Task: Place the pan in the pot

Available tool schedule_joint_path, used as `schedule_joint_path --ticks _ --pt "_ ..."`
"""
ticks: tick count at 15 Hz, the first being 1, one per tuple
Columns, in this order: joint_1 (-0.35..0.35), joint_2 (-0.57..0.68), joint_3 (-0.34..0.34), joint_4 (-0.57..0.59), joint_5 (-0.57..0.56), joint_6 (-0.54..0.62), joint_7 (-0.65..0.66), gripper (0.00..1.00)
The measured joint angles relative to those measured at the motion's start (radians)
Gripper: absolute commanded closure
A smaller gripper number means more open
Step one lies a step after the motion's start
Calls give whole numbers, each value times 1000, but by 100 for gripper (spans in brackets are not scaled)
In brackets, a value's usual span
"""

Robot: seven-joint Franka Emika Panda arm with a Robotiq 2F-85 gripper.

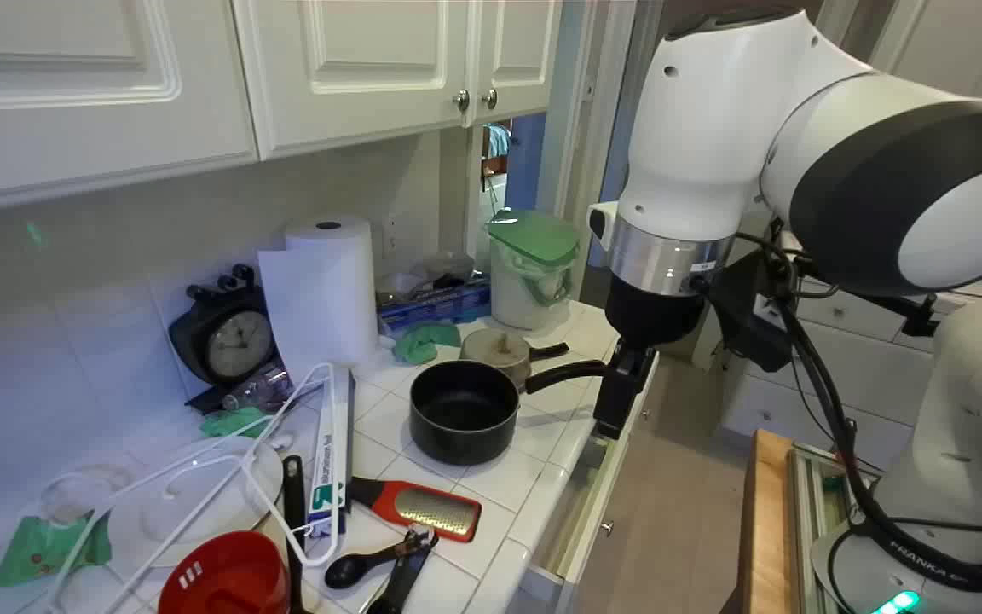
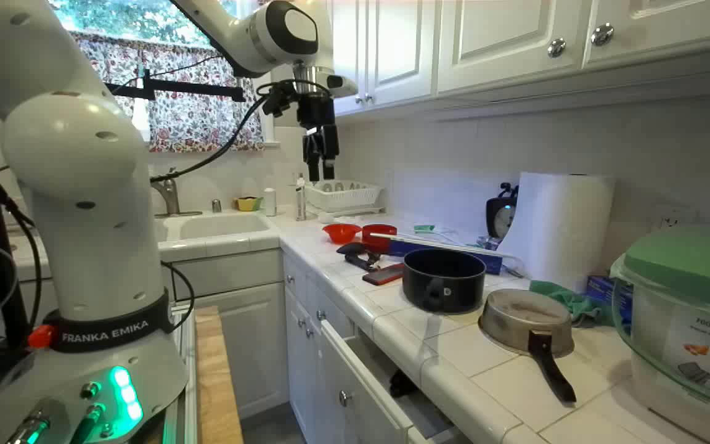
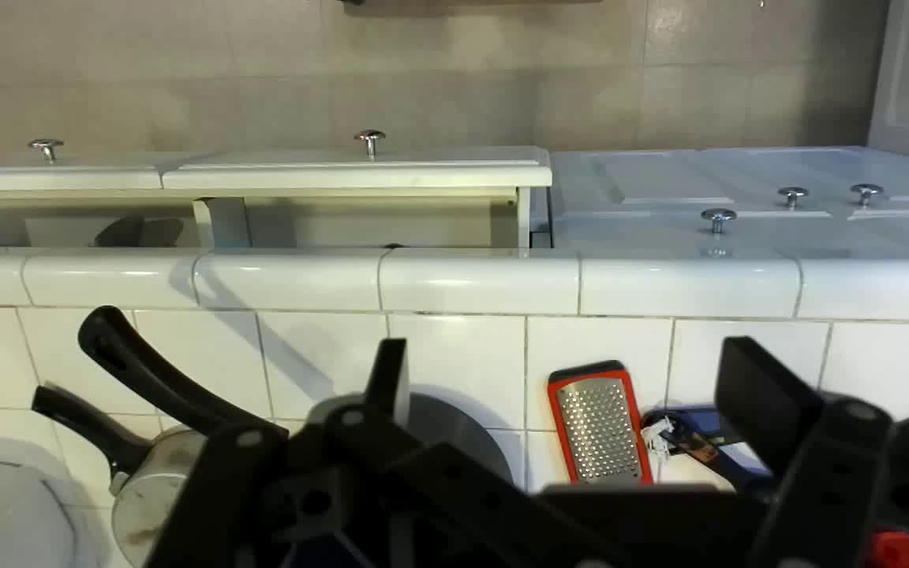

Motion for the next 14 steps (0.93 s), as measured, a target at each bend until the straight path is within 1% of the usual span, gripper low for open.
schedule_joint_path --ticks 6,9,11,14 --pt "0 0 0 0 0 0 0 0" --pt "-30 0 -8 -2 -24 2 117 0" --pt "-66 0 -40 -11 -26 24 170 0" --pt "-126 1 -103 -39 -29 103 221 0"
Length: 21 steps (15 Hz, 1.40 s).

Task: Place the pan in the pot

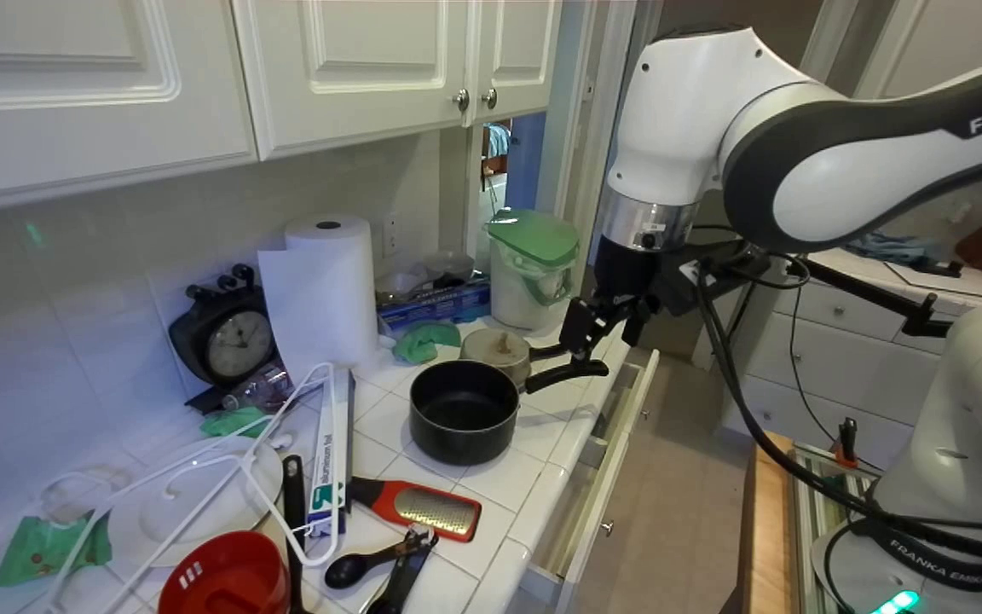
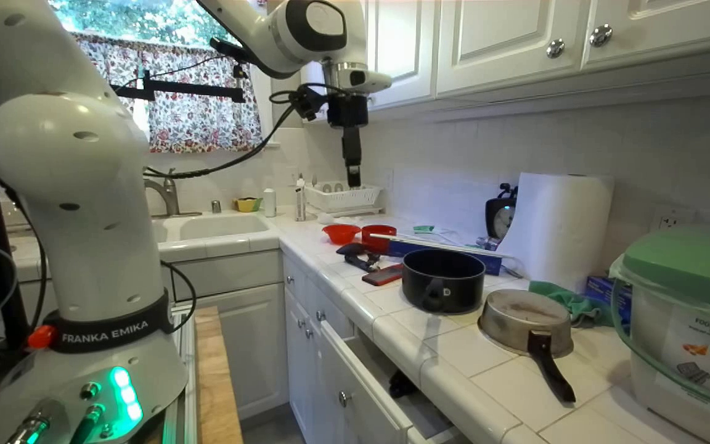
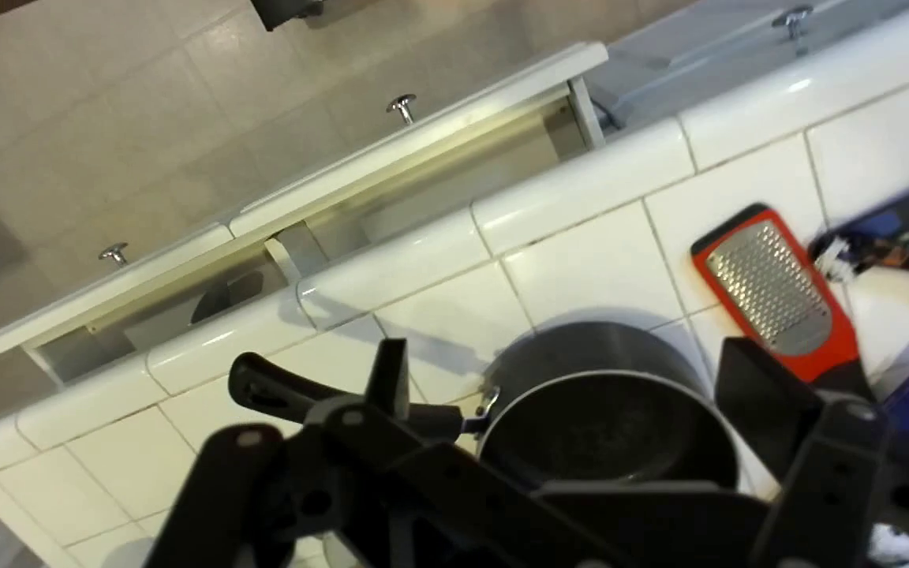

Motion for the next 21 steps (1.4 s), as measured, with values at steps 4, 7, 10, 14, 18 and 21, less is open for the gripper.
schedule_joint_path --ticks 4,7,10,14,18,21 --pt "-95 15 -53 -33 -50 157 92 0" --pt "-165 53 -70 -42 -128 256 138 0" --pt "-184 102 -94 -34 -136 274 138 0" --pt "-187 112 -95 -35 -177 278 192 0" --pt "-250 139 -97 -35 -282 298 422 0" --pt "-283 191 -136 -15 -297 311 534 0"
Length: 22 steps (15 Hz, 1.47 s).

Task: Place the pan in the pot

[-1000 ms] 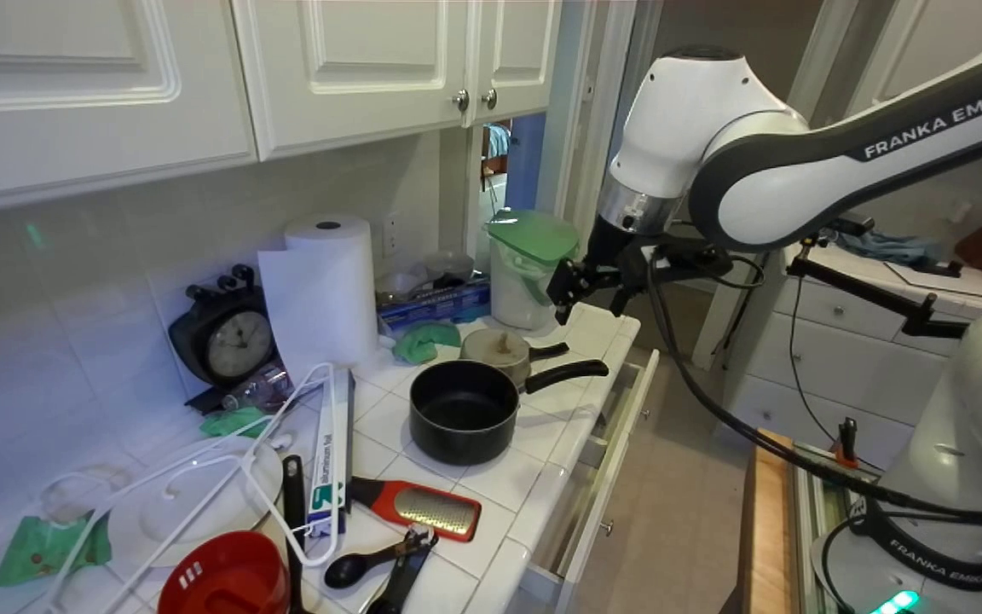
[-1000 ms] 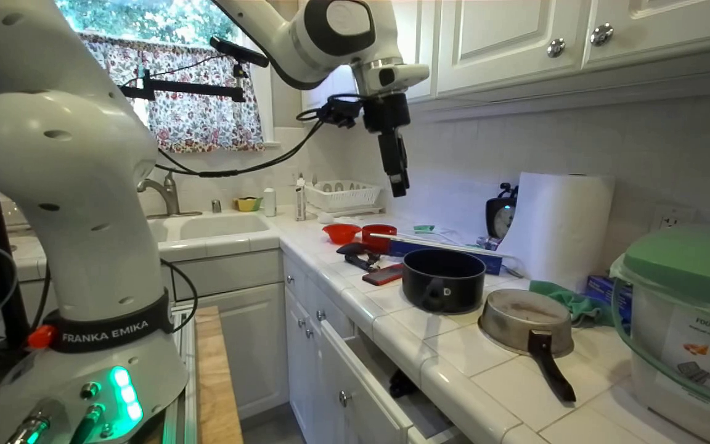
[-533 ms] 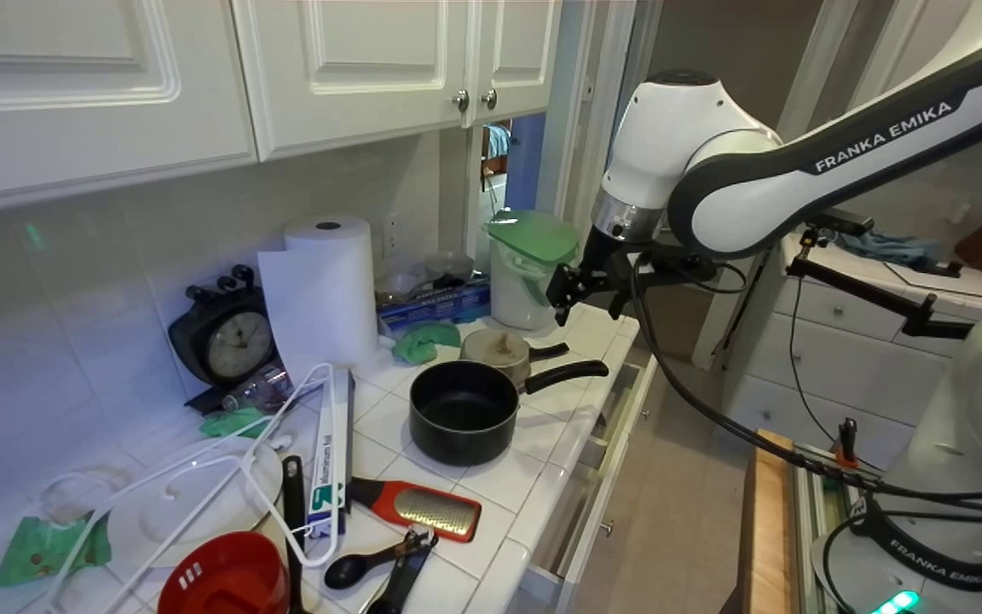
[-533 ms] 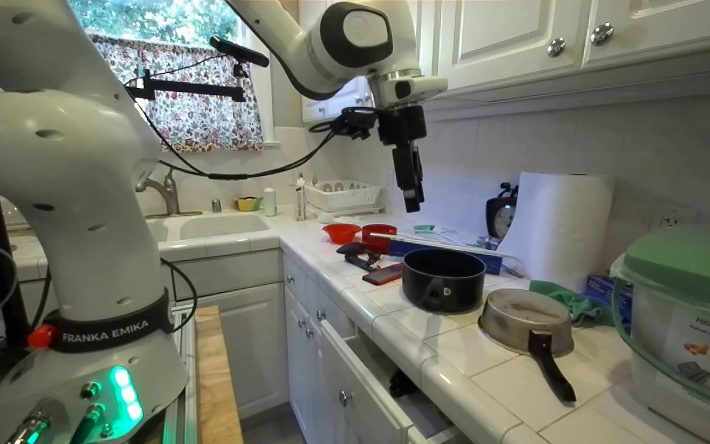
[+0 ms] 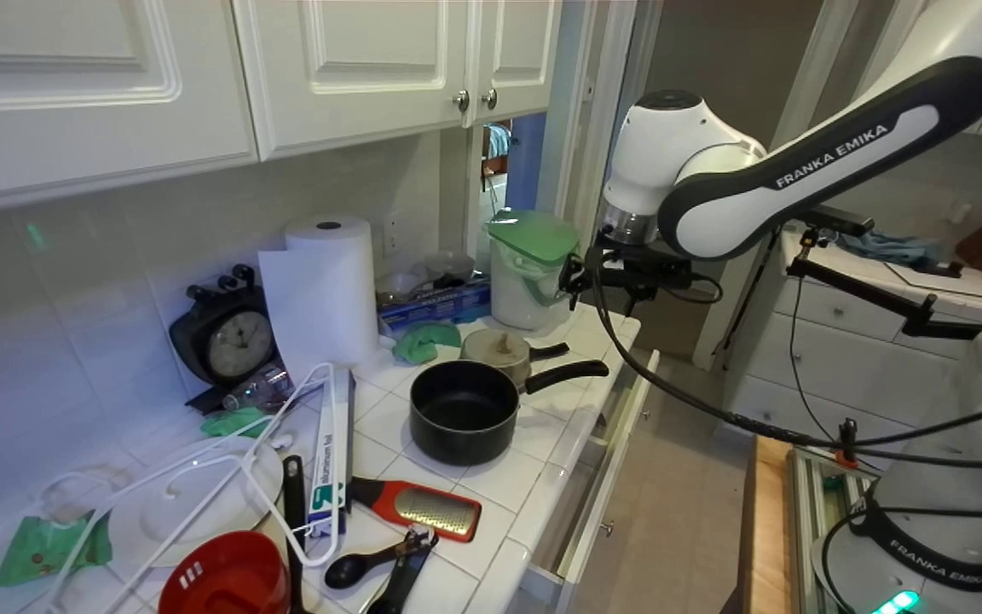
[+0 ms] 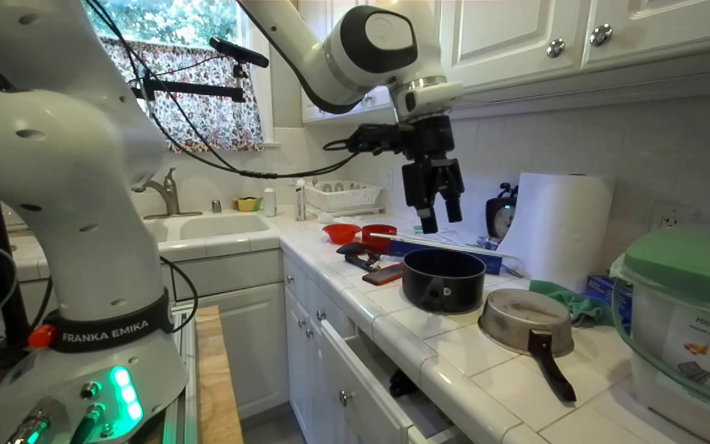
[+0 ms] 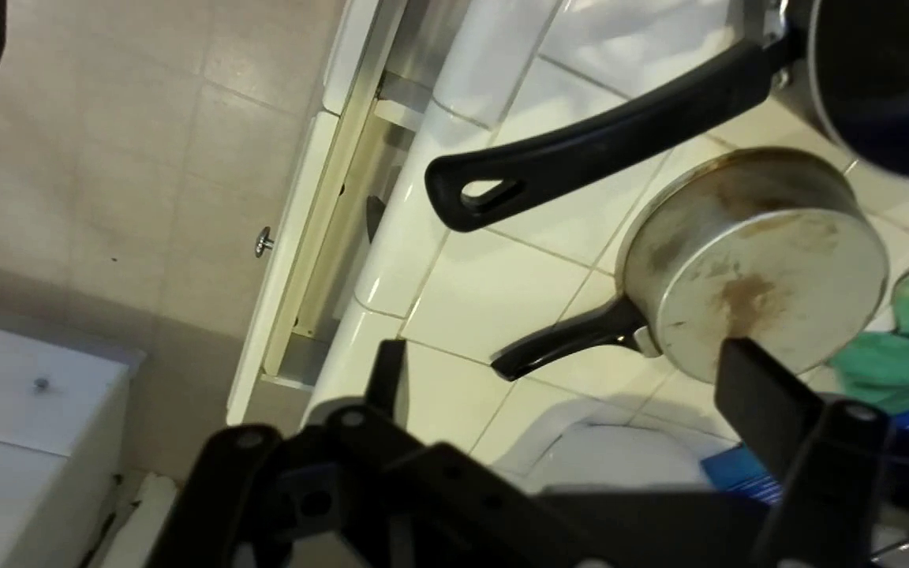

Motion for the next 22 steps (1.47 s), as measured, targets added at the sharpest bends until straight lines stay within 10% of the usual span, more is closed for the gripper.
schedule_joint_path --ticks 22 --pt "41 302 -267 160 5 135 130 0"
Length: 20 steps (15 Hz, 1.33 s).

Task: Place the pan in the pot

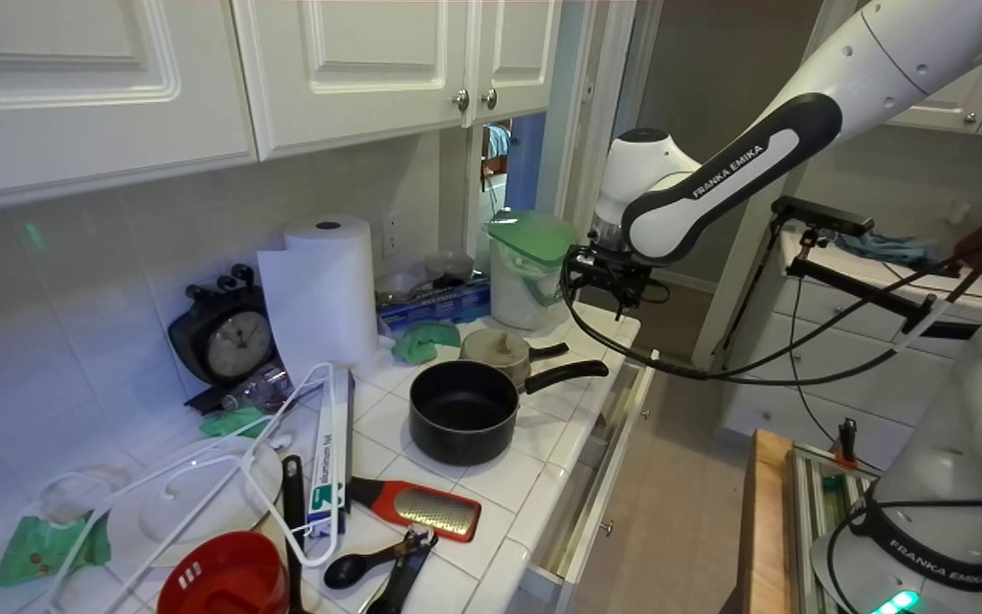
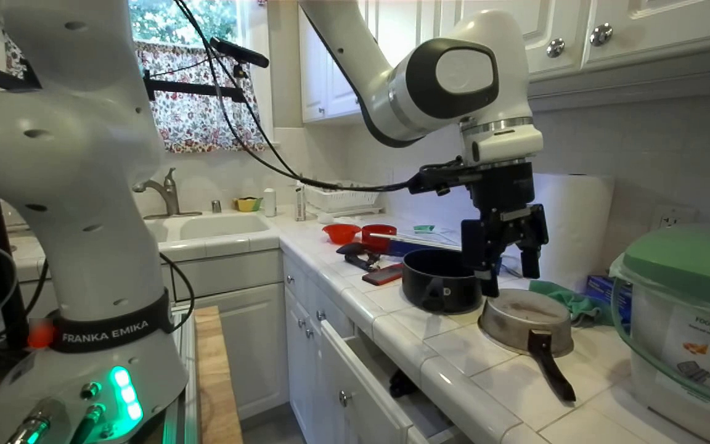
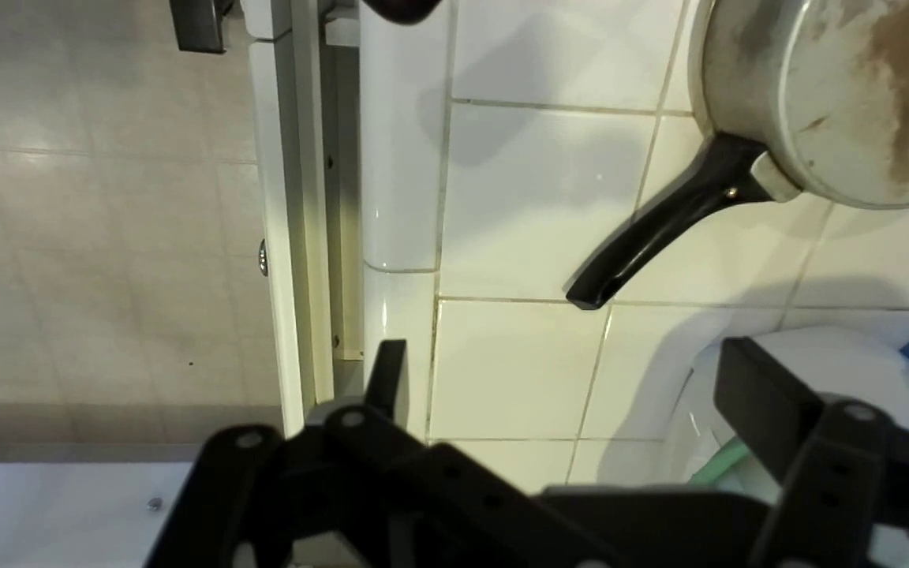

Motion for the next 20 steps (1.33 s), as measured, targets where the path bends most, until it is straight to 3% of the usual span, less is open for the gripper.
schedule_joint_path --ticks 4,8,13,17,20 --pt "4 75 -29 9 51 87 -23 0" --pt "4 129 -37 24 176 166 -124 0" --pt "75 134 -124 26 98 164 -69 0" --pt "85 148 -140 34 110 178 -87 0" --pt "79 166 -119 41 246 201 -207 0"
